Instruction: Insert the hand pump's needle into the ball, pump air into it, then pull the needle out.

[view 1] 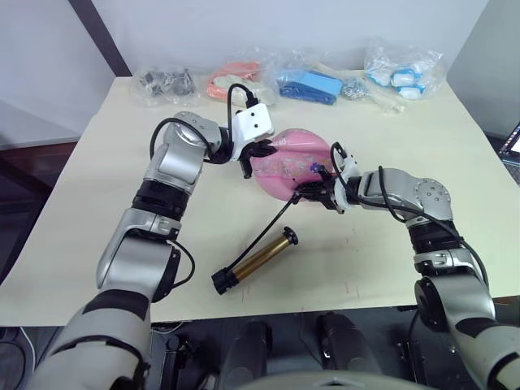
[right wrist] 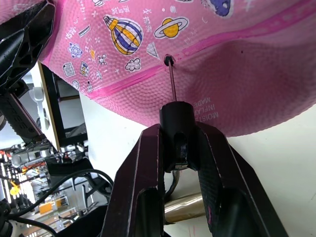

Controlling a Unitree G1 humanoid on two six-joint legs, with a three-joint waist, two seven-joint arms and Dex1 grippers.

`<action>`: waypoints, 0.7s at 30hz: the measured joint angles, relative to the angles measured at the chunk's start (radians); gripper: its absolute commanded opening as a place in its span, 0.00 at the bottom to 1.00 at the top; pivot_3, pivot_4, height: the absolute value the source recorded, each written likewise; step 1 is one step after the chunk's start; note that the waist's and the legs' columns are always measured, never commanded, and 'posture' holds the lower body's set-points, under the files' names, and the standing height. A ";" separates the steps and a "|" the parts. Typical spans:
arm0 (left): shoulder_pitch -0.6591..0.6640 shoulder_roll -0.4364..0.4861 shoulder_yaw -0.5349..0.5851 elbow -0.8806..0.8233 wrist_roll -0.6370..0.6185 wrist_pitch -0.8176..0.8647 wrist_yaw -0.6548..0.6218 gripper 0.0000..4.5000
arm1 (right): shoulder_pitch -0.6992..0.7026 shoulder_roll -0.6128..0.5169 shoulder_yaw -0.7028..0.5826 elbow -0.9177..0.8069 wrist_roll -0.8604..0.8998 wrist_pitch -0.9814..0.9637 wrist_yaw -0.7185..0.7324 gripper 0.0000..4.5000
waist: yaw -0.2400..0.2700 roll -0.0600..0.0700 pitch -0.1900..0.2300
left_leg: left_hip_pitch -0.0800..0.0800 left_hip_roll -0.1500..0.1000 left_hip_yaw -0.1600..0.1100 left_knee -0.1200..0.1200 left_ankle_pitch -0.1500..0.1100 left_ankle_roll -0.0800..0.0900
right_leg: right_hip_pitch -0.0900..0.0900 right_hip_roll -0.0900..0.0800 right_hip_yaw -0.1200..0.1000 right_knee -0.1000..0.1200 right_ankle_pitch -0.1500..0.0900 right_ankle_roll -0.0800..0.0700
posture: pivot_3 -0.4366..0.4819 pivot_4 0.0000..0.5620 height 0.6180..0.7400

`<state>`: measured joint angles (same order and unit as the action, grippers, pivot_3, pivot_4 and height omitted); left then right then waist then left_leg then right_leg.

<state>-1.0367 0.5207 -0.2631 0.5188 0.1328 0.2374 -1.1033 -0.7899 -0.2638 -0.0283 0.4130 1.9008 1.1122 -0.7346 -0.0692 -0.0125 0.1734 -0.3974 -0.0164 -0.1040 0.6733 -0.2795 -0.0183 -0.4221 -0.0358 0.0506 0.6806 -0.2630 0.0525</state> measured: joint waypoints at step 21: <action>0.030 0.003 0.018 -0.035 0.001 0.001 -0.001 0.00 | 0.000 0.077 -0.090 0.044 -0.004 -0.004 -0.084 0.09 | -0.002 0.000 0.000 | 0.002 0.000 0.001 0.001 0.000 0.000 | 0.000 0.000 0.001 0.003 0.000 0.000 | 0.48 0.27 1.00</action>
<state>-1.0071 0.5237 -0.2456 0.4839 0.1334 0.2385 -1.1039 -0.7899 -0.1867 -0.1188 0.4567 1.8968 1.1077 -0.8188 -0.0708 -0.0123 0.1731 -0.3958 -0.0164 -0.1031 0.6743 -0.2795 -0.0182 -0.4221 -0.0356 0.0517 0.6837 -0.2629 0.0525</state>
